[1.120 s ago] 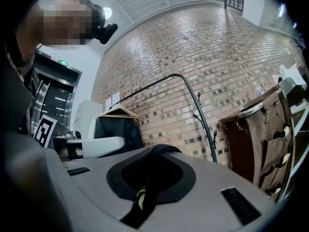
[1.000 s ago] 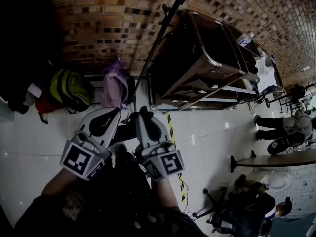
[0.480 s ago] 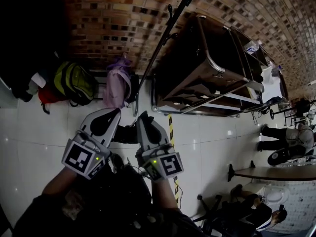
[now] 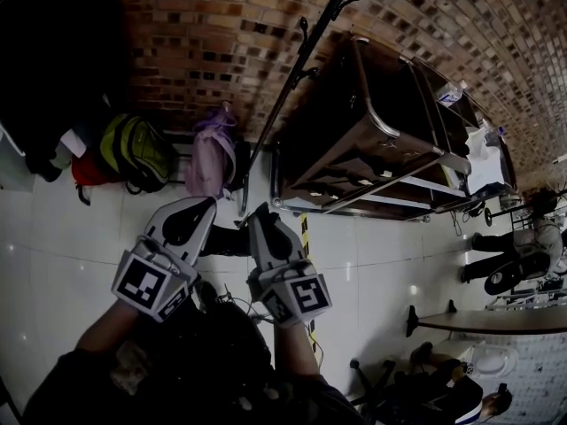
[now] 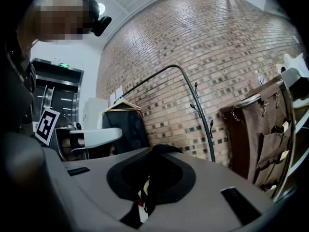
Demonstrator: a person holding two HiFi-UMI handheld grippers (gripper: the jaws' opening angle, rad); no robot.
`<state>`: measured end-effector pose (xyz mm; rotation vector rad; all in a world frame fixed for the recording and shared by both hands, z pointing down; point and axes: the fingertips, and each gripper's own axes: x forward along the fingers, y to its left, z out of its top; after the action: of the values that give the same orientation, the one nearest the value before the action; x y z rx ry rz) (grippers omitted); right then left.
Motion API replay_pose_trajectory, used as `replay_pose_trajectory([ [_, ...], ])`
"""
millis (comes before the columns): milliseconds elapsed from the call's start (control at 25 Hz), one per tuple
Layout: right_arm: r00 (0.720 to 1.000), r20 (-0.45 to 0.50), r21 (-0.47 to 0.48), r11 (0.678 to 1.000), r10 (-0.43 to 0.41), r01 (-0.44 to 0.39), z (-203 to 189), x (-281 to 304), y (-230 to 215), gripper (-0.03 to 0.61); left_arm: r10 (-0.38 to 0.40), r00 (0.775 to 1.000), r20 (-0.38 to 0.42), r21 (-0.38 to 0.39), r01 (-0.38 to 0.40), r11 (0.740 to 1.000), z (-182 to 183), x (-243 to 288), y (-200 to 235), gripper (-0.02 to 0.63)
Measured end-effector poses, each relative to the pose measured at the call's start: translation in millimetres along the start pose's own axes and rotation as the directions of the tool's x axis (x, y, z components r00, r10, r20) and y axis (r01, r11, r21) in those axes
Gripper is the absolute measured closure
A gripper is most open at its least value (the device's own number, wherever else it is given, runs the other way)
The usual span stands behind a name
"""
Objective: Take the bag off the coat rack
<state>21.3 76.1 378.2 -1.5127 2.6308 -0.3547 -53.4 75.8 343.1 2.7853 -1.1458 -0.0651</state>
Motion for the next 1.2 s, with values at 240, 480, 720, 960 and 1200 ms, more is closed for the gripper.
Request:
replay_pose_trajectory([
  [240,1.000,-0.008,0.002,1.000,0.003,-0.003,-1.7,-1.8,0.4,0.558,0.007,1.000,0.005,0.000,-0.007,1.000,2.4,-1.8,0.0,0.595],
  [480,1.000,-0.017,0.026,1.000,0.004,-0.003,-5.4,-5.4,1.9,0.558,0.005,1.000,0.004,0.008,-0.005,1.000,2.5,-4.5,-2.2,0.595],
  [720,1.000,-0.017,0.019,1.000,0.003,-0.003,-13.5,-9.3,-1.6,0.558,-0.009,1.000,0.009,0.008,0.008,1.000,5.2,-7.0,-3.2,0.595],
  [960,1.000,-0.021,0.065,0.998,-0.007,0.008,-4.5,-5.0,14.9,0.558,-0.026,1.000,0.005,-0.001,0.026,1.000,3.6,-11.6,1.3,0.595],
  [1200,0.999,-0.022,0.002,1.000,-0.028,0.028,-11.1,-6.6,14.7,0.558,-0.047,0.999,0.011,-0.011,0.047,0.999,3.5,-18.4,9.4,0.595],
])
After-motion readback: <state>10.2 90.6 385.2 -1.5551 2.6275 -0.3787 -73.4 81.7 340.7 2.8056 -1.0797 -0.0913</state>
